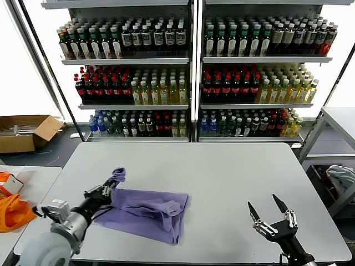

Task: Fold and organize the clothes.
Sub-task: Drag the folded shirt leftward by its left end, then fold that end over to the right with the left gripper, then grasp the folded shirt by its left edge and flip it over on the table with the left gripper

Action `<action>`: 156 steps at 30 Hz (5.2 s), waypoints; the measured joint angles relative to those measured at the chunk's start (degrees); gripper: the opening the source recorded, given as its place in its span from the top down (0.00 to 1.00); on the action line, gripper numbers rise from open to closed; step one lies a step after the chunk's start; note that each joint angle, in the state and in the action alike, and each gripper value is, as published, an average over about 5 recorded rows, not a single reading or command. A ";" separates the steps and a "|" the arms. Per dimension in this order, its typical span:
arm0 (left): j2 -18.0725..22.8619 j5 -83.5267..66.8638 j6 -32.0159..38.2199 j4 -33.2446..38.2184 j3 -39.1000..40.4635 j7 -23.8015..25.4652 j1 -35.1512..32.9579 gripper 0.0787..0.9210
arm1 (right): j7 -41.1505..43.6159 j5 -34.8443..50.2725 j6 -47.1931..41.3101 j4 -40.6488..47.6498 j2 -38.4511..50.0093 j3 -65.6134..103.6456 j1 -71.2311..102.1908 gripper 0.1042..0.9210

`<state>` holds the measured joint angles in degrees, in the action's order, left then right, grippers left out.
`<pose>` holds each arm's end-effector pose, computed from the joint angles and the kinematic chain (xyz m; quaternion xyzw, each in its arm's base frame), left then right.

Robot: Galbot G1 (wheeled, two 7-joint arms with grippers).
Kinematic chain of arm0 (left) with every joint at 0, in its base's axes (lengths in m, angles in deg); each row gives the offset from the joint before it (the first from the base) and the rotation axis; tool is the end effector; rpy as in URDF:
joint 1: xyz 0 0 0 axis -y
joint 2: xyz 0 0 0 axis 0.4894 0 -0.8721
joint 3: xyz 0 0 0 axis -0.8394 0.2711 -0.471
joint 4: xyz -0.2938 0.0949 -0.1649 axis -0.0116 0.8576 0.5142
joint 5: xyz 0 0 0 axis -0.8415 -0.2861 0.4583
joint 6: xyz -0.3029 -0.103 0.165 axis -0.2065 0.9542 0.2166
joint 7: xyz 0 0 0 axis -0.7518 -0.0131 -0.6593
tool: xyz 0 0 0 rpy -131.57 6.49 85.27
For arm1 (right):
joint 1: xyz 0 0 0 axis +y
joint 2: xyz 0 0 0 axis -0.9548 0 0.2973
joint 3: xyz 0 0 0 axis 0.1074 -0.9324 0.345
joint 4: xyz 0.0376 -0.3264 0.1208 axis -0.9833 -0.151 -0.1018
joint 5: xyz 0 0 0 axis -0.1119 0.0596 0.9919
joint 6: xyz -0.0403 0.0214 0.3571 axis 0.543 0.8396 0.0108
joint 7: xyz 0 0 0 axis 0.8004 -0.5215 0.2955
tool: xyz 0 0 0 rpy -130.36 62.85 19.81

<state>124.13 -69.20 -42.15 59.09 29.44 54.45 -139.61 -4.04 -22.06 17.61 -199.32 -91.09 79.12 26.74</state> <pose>0.2360 0.0839 -0.2142 -0.1375 -0.9749 0.0522 0.1673 0.1291 -0.1147 -0.2771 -0.1498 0.9884 0.0190 0.0130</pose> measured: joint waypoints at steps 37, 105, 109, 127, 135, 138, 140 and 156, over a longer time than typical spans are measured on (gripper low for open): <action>10.09 1.77 1.61 0.87 19.76 -5.52 3.14 0.44 | 0.62 -3.28 1.25 -1.19 -3.79 -3.81 0.35 0.12; 4.99 -1.55 1.39 -13.41 -17.67 2.59 -6.71 0.95 | 1.54 -1.49 -0.25 0.72 -1.49 -6.23 -2.42 0.12; 1.59 -3.33 1.20 -13.89 -24.77 3.14 -8.62 0.95 | 1.58 -1.48 -0.14 0.81 -1.54 -6.72 -2.47 0.12; -0.02 -0.01 0.59 -6.63 -25.66 1.41 -7.47 0.95 | 1.80 -1.21 0.85 1.05 -1.41 -6.29 -1.10 0.12; 4.55 0.41 0.15 -2.17 -11.21 -3.98 -3.52 0.95 | 1.77 -1.66 0.42 0.09 -1.62 -5.68 -0.39 0.12; 6.41 -2.00 0.15 -1.71 -4.70 -6.41 -0.86 0.95 | 1.79 -1.81 0.41 -0.31 -1.70 -5.36 0.15 0.12; 7.74 -4.05 0.23 -1.92 -0.43 -7.73 1.16 0.95 | 1.77 -1.98 0.38 -0.55 -1.78 -5.23 0.48 0.12; 15.15 -16.86 2.46 -5.71 18.20 -8.95 11.74 0.70 | -2.93 0.31 -5.30 -1.22 0.34 -7.25 -1.09 0.12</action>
<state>139.29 -86.06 -39.69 53.37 47.64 45.51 -127.87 -6.97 -21.75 12.31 -200.54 -90.76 71.87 25.66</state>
